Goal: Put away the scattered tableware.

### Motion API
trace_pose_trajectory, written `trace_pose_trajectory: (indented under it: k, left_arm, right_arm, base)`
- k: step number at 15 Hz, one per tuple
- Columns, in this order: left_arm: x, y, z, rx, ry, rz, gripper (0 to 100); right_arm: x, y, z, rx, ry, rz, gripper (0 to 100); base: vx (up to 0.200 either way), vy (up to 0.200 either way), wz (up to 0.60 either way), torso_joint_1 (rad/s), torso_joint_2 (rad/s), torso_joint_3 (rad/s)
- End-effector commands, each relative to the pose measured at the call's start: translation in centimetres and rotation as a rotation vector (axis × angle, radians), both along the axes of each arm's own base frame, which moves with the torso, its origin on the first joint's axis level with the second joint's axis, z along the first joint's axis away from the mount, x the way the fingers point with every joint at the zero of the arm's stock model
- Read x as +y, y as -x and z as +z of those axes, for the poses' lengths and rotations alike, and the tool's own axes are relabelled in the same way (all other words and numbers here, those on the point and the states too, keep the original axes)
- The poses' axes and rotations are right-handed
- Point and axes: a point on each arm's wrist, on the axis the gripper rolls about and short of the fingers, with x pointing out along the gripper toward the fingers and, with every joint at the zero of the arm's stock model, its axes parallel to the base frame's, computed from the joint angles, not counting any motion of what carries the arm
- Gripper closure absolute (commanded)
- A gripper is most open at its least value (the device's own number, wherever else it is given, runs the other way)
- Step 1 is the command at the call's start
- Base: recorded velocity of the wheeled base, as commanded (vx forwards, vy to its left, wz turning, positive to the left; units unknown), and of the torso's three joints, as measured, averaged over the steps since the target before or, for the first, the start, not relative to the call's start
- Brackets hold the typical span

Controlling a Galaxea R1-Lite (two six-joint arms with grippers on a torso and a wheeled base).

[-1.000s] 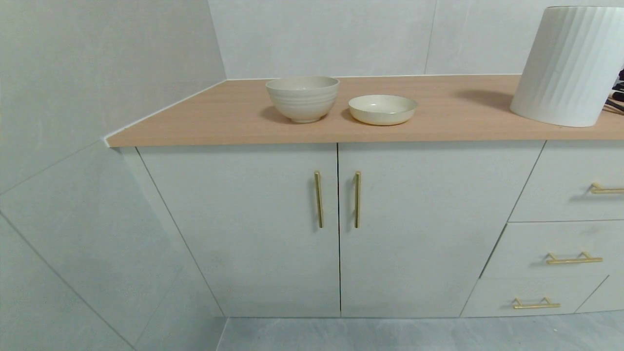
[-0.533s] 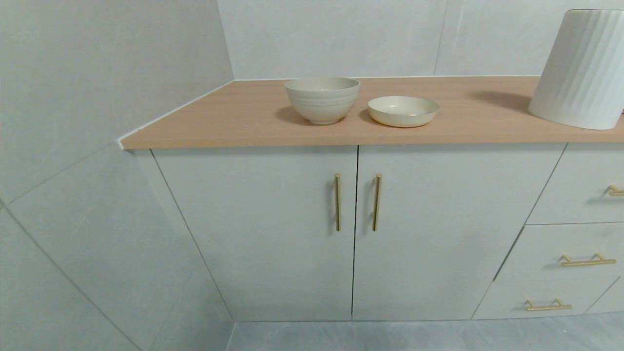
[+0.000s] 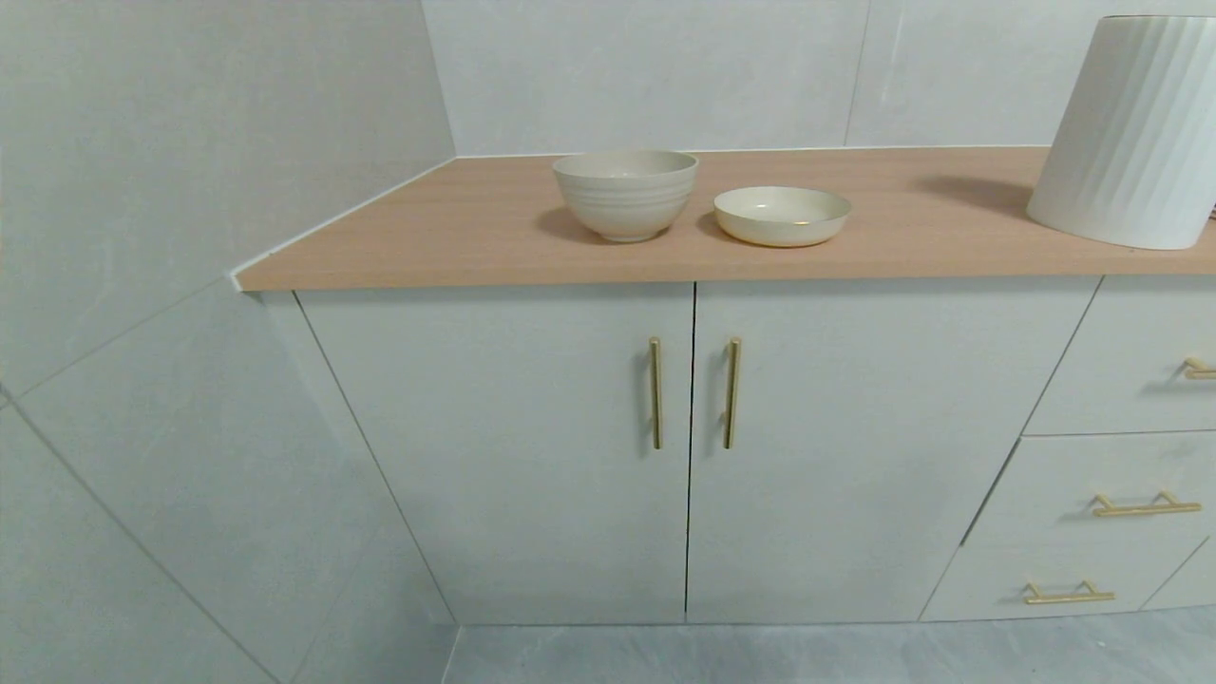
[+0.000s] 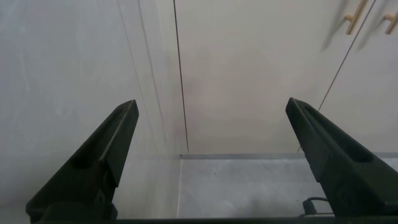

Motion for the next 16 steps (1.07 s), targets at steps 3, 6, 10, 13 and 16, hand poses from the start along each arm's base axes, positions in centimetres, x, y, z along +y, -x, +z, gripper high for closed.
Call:
trace_pose_trajectory:
  k: [3,6,10,13,16]
  left_arm:
    - [0.0,0.0,0.0,0.002,0.0,0.0,0]
    - [0.0,0.0,0.0,0.0,0.0,0.0,0]
    - [0.0,0.0,0.0,0.002,-0.001,0.0,0]
    - [0.0,0.0,0.0,0.002,-0.001,0.0,0]
    - [0.0,0.0,0.0,0.002,-0.001,0.0,0]
  right_arm:
    - [0.0,0.0,0.0,-0.001,0.003,0.004,0]
    - [0.2,1.1,4.0,-0.107,-0.058,0.121,0]
    - [0.8,-1.1,7.0,0.062,-0.077,0.406,0]
    - [1.1,-4.0,9.6,0.189,-0.105,0.524,0]
    - [3.3,-10.1,12.5,0.399,-0.111,0.768,0]
  base:
    - [0.0,0.0,0.0,0.0,0.0,0.0]
    - [0.0,0.0,0.0,0.0,0.0,0.0]
    - [0.0,0.0,0.0,0.0,0.0,0.0]
    - [0.0,0.0,0.0,0.0,0.0,0.0]
    - [0.0,0.0,0.0,0.0,0.0,0.0]
